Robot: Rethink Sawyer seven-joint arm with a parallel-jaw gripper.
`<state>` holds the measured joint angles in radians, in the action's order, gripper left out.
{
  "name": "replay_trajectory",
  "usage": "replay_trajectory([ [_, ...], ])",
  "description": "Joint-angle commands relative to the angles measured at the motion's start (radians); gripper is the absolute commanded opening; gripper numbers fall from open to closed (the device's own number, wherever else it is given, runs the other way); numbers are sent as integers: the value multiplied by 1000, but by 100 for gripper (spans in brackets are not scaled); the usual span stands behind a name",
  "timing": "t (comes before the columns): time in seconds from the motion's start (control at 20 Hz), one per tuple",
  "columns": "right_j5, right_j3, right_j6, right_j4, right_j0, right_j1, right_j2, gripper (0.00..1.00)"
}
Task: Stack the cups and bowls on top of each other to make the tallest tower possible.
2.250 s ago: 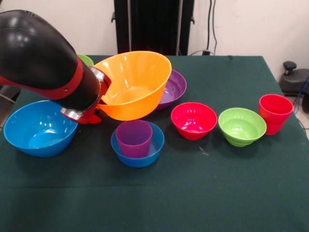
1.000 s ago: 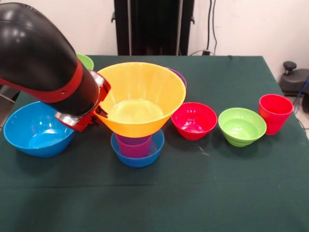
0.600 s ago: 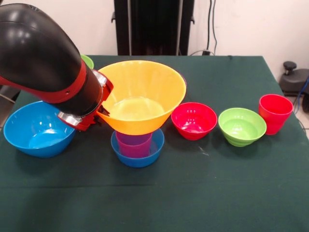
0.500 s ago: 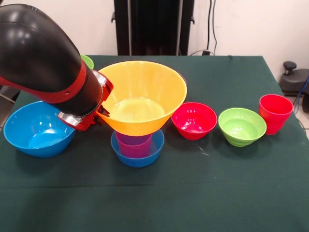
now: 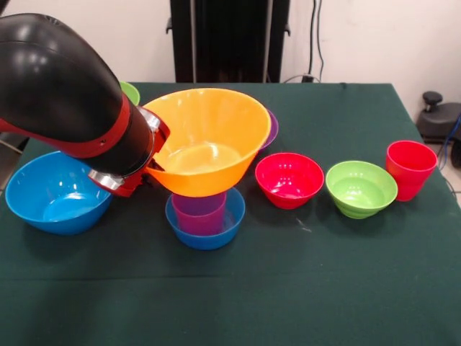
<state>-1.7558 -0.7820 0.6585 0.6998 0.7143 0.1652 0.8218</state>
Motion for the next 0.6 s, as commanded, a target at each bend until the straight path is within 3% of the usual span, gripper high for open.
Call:
replay_trajectory([
  [0.05,-20,30,-211,39,-26,-32,-41,0],
  [0.6,-49,73,-217,53,-47,-39,-38,0],
])
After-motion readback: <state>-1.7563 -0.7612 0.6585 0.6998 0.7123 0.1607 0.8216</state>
